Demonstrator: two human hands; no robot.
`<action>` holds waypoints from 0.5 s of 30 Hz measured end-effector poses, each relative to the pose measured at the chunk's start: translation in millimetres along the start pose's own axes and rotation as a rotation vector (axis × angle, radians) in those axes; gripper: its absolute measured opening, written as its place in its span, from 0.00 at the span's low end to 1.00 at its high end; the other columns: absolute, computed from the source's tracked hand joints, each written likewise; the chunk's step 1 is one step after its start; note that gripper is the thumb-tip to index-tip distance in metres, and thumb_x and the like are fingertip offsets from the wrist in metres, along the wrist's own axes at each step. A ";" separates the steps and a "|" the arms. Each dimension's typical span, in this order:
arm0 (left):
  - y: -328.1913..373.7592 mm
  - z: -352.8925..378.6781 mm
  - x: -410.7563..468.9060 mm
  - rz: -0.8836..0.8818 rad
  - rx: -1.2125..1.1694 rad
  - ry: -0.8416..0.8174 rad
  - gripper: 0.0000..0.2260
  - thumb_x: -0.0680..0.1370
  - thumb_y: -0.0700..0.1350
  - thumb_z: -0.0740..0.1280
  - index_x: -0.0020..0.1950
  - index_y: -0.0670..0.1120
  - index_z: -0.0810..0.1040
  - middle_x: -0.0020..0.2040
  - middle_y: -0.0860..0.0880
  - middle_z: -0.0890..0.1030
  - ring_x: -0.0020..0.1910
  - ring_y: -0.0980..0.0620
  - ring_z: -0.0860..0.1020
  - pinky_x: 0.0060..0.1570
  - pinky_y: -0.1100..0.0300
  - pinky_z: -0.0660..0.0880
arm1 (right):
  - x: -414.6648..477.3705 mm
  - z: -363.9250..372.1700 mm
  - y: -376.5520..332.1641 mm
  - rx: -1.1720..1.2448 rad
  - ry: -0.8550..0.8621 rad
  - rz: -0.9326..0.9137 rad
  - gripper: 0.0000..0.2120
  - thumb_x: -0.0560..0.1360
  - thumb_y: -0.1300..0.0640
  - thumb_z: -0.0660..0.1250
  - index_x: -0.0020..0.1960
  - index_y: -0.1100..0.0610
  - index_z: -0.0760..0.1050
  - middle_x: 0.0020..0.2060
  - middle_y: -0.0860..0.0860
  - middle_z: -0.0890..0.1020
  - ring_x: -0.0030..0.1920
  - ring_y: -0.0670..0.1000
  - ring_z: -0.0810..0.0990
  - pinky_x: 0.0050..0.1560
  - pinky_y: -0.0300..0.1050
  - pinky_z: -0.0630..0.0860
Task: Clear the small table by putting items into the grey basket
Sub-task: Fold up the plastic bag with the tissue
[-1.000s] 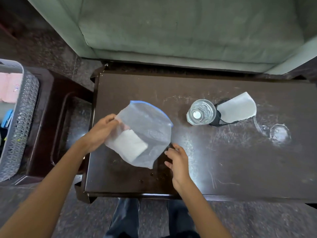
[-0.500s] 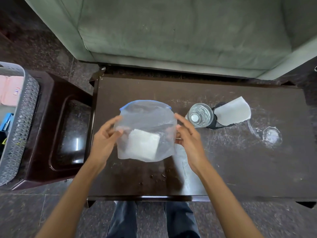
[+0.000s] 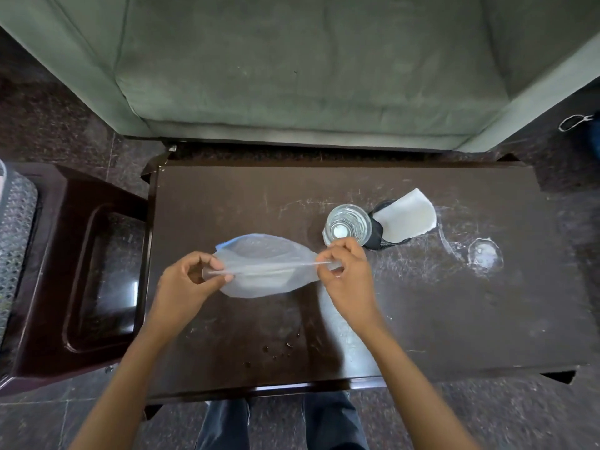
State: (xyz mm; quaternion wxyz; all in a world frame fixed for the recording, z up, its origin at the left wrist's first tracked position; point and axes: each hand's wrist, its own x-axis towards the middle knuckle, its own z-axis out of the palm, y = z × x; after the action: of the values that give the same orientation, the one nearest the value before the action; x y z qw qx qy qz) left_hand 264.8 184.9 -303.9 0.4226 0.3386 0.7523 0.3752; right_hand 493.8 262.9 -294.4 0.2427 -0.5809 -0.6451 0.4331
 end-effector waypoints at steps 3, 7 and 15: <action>10.8 4.0 -0.9 0.031 -0.003 -0.015 0.12 0.68 0.37 0.74 0.31 0.52 0.77 0.51 0.57 0.76 0.49 0.68 0.76 0.45 0.76 0.72 | 1.9 -13.6 -5.0 0.240 -0.109 0.127 0.12 0.70 0.71 0.63 0.37 0.55 0.73 0.50 0.47 0.77 0.51 0.43 0.75 0.49 0.28 0.70; 18.2 15.5 -7.9 -0.082 -0.296 -0.100 0.09 0.76 0.48 0.65 0.35 0.53 0.77 0.51 0.56 0.81 0.52 0.56 0.78 0.52 0.60 0.74 | 2.7 -17.9 -11.2 0.436 -0.136 0.248 0.08 0.75 0.67 0.61 0.40 0.58 0.67 0.35 0.50 0.71 0.36 0.43 0.69 0.38 0.33 0.67; 30.7 39.6 -10.3 -0.237 -0.336 -0.064 0.20 0.68 0.50 0.73 0.58 0.45 0.76 0.50 0.48 0.82 0.49 0.48 0.81 0.33 0.68 0.79 | 11.9 0.5 -16.7 0.679 0.058 0.422 0.02 0.75 0.58 0.66 0.44 0.55 0.74 0.40 0.54 0.74 0.43 0.52 0.72 0.48 0.47 0.70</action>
State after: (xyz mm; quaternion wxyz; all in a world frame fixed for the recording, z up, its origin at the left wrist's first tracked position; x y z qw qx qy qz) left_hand 310.2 202.4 -288.1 0.5381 0.1843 0.6999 0.4319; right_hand 482.0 275.0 -282.9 0.3448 -0.5992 -0.3248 0.6454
